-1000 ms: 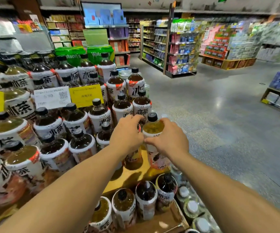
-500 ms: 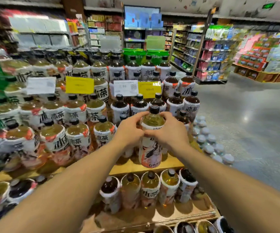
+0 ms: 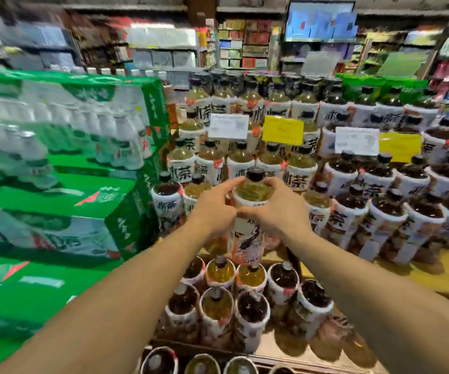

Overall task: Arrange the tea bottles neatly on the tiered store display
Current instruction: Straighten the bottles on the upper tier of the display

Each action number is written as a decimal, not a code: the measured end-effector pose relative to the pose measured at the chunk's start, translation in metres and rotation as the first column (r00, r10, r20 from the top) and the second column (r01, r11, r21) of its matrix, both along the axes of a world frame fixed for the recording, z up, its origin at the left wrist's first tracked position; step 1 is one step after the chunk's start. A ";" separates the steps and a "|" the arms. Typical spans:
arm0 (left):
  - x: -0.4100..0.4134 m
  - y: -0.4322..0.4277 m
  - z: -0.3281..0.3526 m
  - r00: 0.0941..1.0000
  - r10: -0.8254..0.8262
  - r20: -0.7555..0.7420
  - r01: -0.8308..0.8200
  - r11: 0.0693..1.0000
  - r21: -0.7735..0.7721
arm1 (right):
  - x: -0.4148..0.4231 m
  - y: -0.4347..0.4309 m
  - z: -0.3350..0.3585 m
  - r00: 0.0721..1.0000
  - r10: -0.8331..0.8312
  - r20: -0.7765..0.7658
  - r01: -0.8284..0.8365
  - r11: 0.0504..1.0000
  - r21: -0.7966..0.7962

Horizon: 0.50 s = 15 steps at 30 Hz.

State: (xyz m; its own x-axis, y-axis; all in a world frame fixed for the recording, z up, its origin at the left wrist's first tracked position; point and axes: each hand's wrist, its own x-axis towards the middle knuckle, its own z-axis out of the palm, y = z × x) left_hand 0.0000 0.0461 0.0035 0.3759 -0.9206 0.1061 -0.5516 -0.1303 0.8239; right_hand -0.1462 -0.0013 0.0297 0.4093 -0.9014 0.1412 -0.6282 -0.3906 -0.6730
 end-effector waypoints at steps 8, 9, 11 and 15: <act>0.102 0.042 -0.018 0.993 0.096 -0.066 -0.095 0.995 0.019 | 0.108 0.022 -0.021 0.994 0.091 -0.056 -0.090 0.996 0.011; 0.110 0.044 -0.018 0.994 0.105 -0.043 -0.104 0.994 0.021 | 0.117 0.023 -0.024 0.994 0.095 -0.055 -0.094 0.995 0.020; 0.124 0.042 -0.020 0.989 0.142 0.041 -0.143 0.990 -0.001 | 0.131 0.023 -0.028 0.994 0.098 -0.054 -0.097 0.995 0.030; 0.156 0.021 -0.020 0.869 0.396 0.297 -0.410 0.912 -0.014 | 0.148 0.018 -0.032 0.995 0.090 -0.052 -0.088 0.995 0.040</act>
State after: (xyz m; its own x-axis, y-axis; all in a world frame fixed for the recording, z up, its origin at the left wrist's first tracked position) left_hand 0.1561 0.0670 -0.0169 0.6751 -0.7023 0.2257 -0.6535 -0.4273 0.6248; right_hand 0.0015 0.0164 -0.0023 0.4938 -0.8655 0.0836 -0.6275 -0.4213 -0.6548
